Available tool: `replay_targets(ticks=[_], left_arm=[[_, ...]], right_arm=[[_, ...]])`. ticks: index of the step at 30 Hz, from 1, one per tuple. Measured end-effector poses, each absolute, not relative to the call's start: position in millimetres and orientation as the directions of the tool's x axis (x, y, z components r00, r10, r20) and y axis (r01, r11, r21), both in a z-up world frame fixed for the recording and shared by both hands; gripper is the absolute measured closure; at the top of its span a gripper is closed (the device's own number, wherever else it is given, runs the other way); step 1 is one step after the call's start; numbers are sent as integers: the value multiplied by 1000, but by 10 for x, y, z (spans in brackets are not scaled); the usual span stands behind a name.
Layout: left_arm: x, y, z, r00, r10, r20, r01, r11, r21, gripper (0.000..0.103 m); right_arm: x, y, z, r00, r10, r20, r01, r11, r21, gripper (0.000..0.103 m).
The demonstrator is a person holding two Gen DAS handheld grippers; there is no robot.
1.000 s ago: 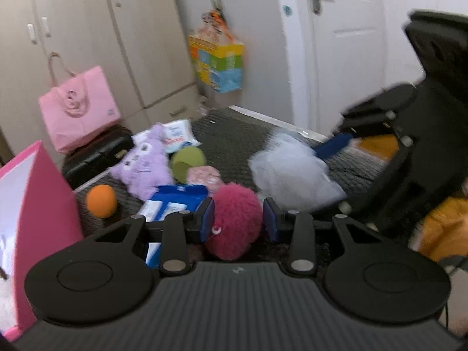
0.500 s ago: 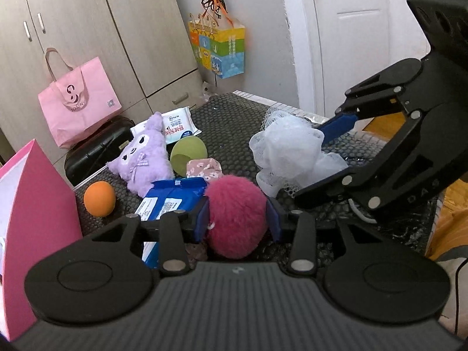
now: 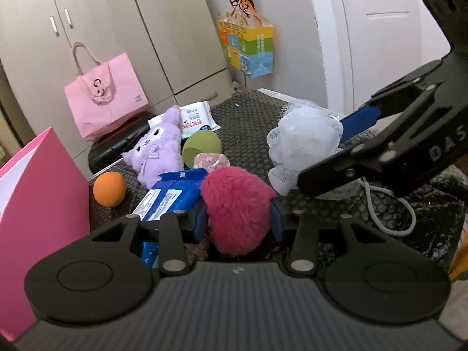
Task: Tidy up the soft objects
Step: 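Grasp the pink pompom with the left tool while the right tool grasps the white mesh puff, then carry the pink pompom and mesh puff in both tools over the pink box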
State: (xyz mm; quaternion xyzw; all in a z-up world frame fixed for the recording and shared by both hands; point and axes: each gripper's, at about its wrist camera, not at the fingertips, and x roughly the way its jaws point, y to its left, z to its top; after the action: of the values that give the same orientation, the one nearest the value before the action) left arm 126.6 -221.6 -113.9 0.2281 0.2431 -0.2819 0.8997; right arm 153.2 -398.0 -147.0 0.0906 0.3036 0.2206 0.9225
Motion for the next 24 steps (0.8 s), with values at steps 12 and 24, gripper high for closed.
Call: replay_targets(ticks=[12,24], left_arm=[[1061,-1962,-899,680,-475,-559,644,751,146,63],[1055,-1639,-873,455,-554,-698,696,710,-110,63]], right_arm=[[1468,-3955,-1480,693,490,-529,-335,868,366,72],[1147,-3747,-1385,666,418,-618,-273,908,319,72]])
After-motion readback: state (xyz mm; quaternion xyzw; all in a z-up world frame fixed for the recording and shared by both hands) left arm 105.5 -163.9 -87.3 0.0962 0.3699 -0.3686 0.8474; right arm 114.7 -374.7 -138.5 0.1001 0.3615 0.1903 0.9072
